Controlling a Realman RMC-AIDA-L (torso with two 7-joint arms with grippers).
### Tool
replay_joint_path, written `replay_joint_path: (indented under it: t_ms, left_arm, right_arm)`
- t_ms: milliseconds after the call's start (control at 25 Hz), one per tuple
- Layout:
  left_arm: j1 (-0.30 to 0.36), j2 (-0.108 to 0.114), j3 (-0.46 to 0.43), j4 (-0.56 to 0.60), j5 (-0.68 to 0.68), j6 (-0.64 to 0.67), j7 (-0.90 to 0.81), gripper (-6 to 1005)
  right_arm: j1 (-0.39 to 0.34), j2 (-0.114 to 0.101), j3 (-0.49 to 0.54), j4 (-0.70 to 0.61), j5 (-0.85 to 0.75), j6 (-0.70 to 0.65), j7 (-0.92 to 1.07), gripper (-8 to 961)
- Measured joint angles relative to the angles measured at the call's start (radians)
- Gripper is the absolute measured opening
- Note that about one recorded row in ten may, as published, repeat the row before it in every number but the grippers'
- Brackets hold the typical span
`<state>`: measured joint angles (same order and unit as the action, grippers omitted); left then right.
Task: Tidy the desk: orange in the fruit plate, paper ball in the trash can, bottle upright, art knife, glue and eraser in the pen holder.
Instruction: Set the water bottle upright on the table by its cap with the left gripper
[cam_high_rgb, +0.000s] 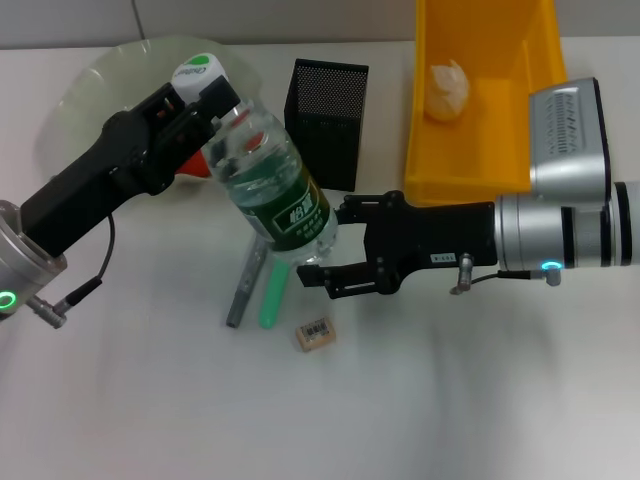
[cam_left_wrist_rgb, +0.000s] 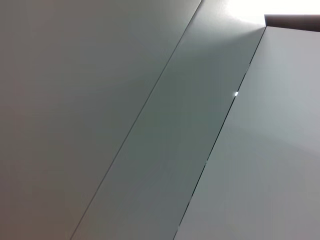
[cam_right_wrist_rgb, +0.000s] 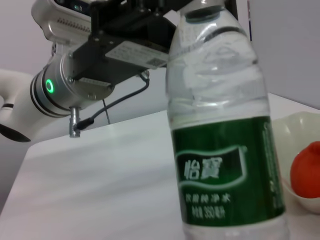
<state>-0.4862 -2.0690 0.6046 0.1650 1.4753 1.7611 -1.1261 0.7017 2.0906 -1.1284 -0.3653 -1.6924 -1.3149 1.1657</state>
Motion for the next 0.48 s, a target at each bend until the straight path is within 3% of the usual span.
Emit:
replay_joint_path:
  t_ms: [240,480]
  left_arm:
    - [0.026,0.004,0.0,0.044,0.0,0.009,0.005,511]
    - [0.098,0.006,0.001,0.168,0.001,0.014,0.011,518]
  right_arm:
    - [-0.012,0.001,0.007,0.002,0.011,0.001,-0.044,781]
    - [-0.039,0.002,-0.001,0.011,0.072,0.0,-0.102,782]
